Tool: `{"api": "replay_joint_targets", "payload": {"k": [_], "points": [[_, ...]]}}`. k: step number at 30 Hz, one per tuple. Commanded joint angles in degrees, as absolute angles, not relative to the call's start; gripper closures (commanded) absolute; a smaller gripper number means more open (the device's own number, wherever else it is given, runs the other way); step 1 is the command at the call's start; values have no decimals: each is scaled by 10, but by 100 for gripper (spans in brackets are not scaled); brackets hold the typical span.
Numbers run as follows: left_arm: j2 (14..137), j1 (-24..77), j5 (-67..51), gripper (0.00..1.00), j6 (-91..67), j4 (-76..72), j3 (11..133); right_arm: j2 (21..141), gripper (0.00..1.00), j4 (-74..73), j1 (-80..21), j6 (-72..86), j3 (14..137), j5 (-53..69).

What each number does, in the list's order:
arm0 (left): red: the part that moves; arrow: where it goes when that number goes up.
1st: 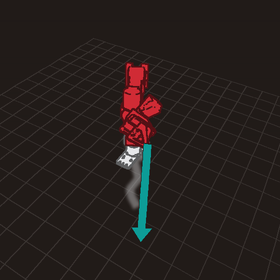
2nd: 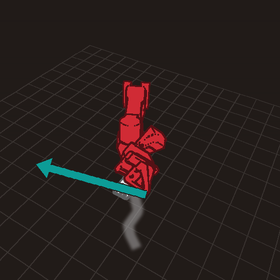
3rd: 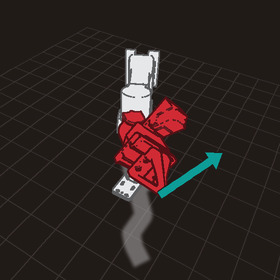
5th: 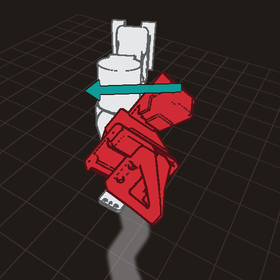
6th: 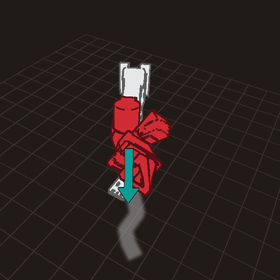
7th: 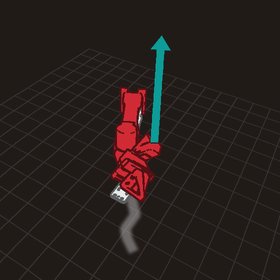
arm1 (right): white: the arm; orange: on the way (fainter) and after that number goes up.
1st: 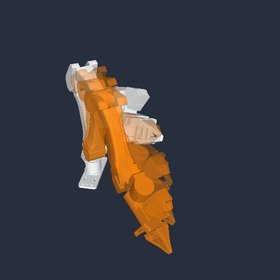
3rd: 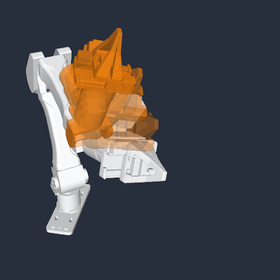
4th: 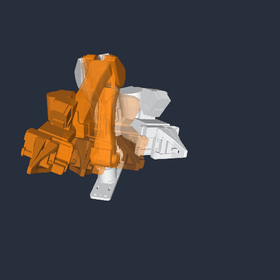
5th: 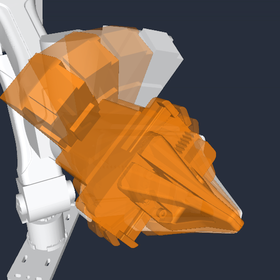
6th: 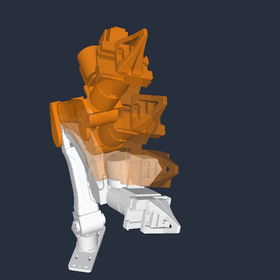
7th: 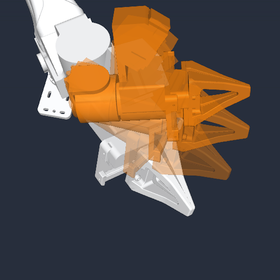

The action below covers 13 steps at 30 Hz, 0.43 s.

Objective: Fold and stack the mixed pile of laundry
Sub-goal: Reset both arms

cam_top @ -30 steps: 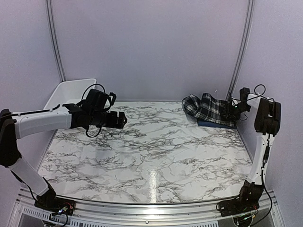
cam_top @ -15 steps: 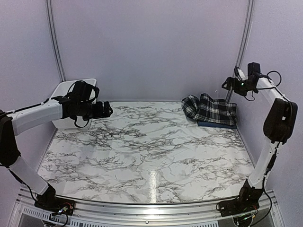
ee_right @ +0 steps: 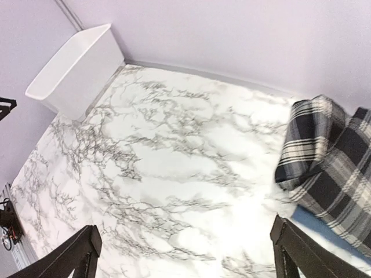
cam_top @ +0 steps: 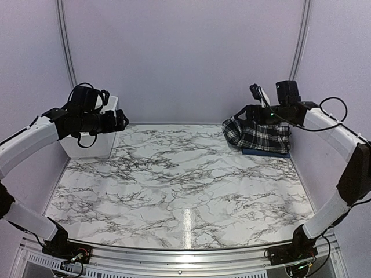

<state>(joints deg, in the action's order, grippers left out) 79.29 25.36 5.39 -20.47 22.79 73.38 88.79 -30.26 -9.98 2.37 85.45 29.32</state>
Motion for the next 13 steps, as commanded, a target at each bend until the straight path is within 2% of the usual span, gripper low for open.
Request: {"api": "replay_joint_targets", "payload": {"k": [1, 7, 13], "points": [[766, 252, 30, 1, -225, 259, 665, 830, 1, -200, -148, 83, 726, 291], [716, 289, 24, 1, -256, 221, 528, 790, 1, -117, -205, 133, 584, 274], [691, 306, 29, 1, -292, 184, 447, 794, 1, -88, -219, 152, 532, 288]]}}
